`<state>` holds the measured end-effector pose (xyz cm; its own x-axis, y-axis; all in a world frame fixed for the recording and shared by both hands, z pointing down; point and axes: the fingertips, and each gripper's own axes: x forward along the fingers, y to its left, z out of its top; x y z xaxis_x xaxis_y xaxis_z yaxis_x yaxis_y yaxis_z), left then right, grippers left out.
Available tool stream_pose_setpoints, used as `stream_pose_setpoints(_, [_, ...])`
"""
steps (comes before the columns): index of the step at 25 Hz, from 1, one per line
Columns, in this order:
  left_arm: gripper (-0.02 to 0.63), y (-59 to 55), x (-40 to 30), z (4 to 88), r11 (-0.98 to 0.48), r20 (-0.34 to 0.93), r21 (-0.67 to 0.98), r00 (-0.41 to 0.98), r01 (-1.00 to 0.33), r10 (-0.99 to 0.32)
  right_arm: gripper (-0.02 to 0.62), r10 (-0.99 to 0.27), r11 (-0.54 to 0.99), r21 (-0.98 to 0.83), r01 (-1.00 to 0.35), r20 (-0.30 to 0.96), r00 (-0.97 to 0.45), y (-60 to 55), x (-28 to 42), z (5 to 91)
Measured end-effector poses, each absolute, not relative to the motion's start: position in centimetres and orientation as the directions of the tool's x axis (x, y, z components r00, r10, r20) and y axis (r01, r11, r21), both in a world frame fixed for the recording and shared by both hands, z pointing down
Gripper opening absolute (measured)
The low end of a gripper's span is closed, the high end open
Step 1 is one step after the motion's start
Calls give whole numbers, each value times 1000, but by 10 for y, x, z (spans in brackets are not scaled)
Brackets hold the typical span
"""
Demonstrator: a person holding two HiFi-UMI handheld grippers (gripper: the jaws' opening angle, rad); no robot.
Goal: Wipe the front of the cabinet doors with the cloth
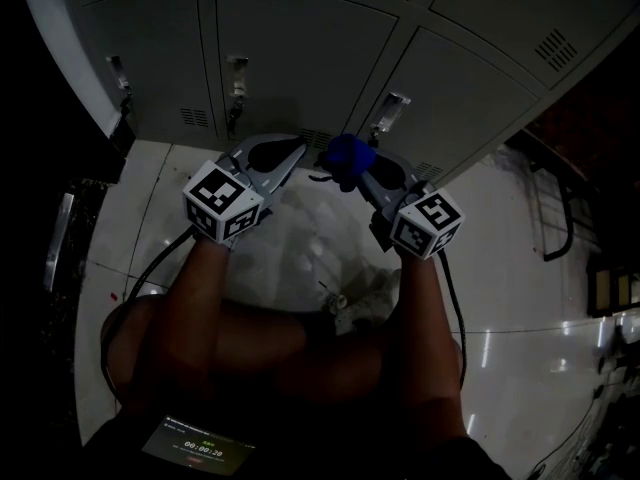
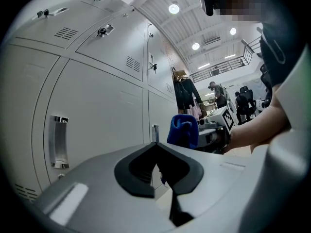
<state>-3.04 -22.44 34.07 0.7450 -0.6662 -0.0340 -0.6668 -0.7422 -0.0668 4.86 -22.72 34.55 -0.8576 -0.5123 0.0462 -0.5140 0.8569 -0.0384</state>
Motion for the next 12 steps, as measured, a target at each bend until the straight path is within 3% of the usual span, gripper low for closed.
stream_pose_setpoints(12, [5,-224,-27,344,-746,-30,-61,748,-663,-663,78,-494,867,-36,-497,72,-867,-226,44,353])
